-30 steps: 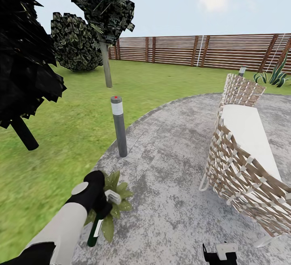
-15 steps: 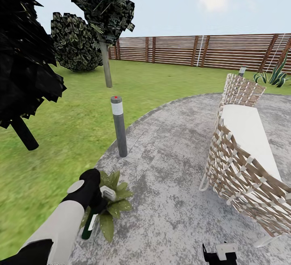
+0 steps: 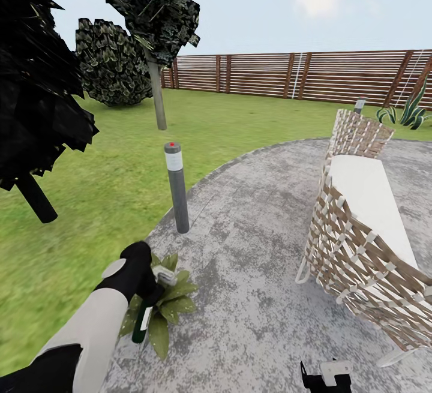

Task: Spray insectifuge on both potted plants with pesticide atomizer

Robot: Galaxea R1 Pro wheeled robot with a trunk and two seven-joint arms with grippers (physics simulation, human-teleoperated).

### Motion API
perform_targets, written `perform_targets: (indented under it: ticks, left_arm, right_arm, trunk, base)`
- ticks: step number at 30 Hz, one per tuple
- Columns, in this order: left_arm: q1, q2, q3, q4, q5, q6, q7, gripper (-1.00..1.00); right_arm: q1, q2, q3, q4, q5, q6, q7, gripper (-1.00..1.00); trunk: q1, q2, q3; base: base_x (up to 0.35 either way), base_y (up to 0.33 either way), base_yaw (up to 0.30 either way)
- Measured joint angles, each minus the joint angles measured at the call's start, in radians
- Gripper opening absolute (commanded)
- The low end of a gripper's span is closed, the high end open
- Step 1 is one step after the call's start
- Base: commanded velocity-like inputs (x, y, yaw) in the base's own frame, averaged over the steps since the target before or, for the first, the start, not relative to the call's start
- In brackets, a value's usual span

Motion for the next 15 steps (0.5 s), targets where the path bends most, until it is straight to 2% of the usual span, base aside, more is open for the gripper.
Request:
perform_targets:
  ticks: [4,15]
  left_arm:
    - [0.003,0.000,0.000,0.000,0.004,0.000,0.000,-1.00]
    - [0.011,-0.007,-0.002,0.007,0.006,-0.001,0.002,-1.00]
  right_arm:
    - [0.000,0.000,0.000,0.000,0.000,0.000,0.000,1.00]
    - [0.000,0.000,0.000,0.000,0.000,0.000,0.000,1.00]
  trunk:
    - [0.000,0.000,0.000]
    - [0.000,0.000,0.000]
  base:
    - [0.185,0.000,0.000]
    - [0.007,0.000,0.000]
